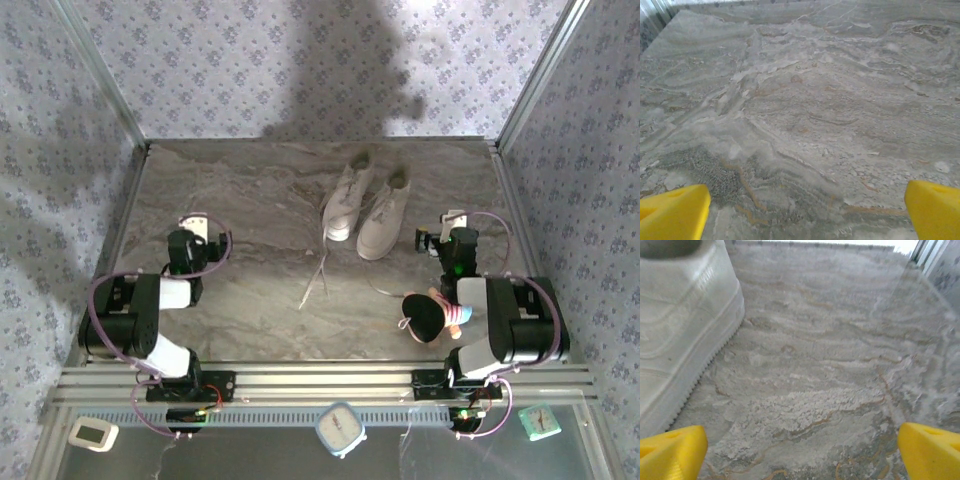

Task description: Tie the shoes

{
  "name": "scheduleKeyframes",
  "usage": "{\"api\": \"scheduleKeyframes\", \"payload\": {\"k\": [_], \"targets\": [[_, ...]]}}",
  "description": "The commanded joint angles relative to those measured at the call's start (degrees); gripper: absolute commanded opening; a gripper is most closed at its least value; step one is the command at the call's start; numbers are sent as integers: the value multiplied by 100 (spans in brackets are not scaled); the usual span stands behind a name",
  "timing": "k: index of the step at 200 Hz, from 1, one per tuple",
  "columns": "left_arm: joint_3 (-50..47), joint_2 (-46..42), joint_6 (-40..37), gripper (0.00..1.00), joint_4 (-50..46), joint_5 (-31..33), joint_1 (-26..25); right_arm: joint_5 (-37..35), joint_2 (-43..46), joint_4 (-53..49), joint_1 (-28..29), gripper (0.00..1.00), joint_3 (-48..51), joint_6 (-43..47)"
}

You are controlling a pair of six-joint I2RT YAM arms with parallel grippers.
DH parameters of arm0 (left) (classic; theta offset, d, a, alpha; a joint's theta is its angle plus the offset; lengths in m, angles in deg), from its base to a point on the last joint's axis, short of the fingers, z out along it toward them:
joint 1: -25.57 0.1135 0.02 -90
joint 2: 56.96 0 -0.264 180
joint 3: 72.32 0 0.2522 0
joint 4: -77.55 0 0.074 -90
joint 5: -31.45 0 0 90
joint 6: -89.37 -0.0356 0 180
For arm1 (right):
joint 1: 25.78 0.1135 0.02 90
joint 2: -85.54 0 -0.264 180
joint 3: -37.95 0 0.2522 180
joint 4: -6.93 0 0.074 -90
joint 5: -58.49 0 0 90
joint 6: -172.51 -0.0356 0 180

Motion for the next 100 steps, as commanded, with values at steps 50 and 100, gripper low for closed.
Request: {"api": "scheduleKeyframes", "payload": {"k": [50,100], "targets": [[636,-2531,712,100,-2498,1140,-624,-444,2109,-1563,-159,100,-173,-1422],[2168,-2455,3103,100,-5559,1939,-618,-497,2119,-3661,-545,100,-1039,-3588]]}}
